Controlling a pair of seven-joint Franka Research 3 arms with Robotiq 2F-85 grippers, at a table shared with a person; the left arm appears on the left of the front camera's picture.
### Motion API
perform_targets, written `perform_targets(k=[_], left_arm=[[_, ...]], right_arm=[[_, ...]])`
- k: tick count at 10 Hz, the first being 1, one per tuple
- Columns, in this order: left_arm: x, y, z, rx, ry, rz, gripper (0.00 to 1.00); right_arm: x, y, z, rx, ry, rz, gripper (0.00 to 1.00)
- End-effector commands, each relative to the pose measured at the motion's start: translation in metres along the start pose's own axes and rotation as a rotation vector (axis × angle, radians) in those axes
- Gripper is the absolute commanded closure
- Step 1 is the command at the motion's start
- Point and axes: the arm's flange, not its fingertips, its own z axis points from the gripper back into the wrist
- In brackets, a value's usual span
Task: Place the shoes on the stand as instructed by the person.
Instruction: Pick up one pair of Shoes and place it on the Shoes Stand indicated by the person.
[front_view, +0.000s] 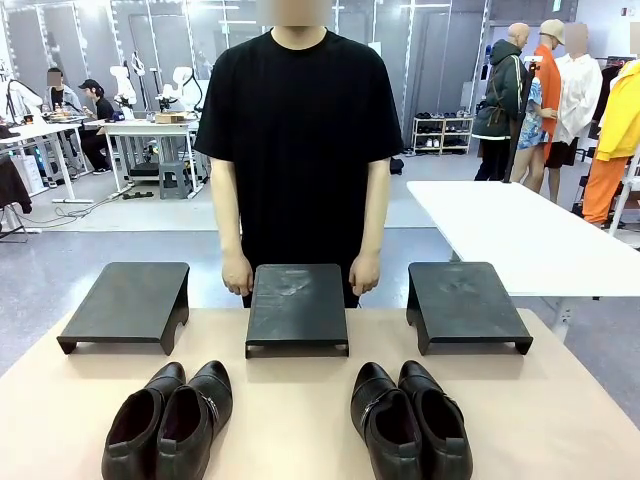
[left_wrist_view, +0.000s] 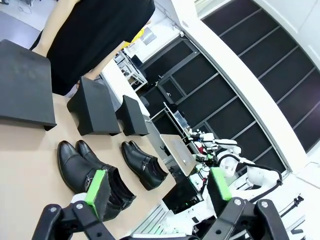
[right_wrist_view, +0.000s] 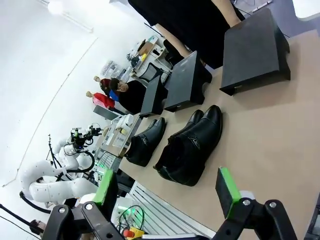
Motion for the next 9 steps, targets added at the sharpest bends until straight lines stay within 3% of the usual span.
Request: perform_targets(k=[1, 2, 9], left_arm=[[-0.005, -0.002, 0.014, -0.022, -0.017, -0.012, 0.00], [-0.005, -0.002, 0.014, -0.022, -0.017, -0.012, 0.00], [-0.005, -0.002, 0.014, -0.022, -0.017, -0.012, 0.00]], right_arm=[[-0.009, 0.001, -0.018, -0.019, 0.000, 0.024, 0.00], [0.000, 0.000, 0.000, 0.000, 0.000, 0.000, 0.00], [0.000, 0.000, 0.000, 0.000, 0.000, 0.000, 0.00]])
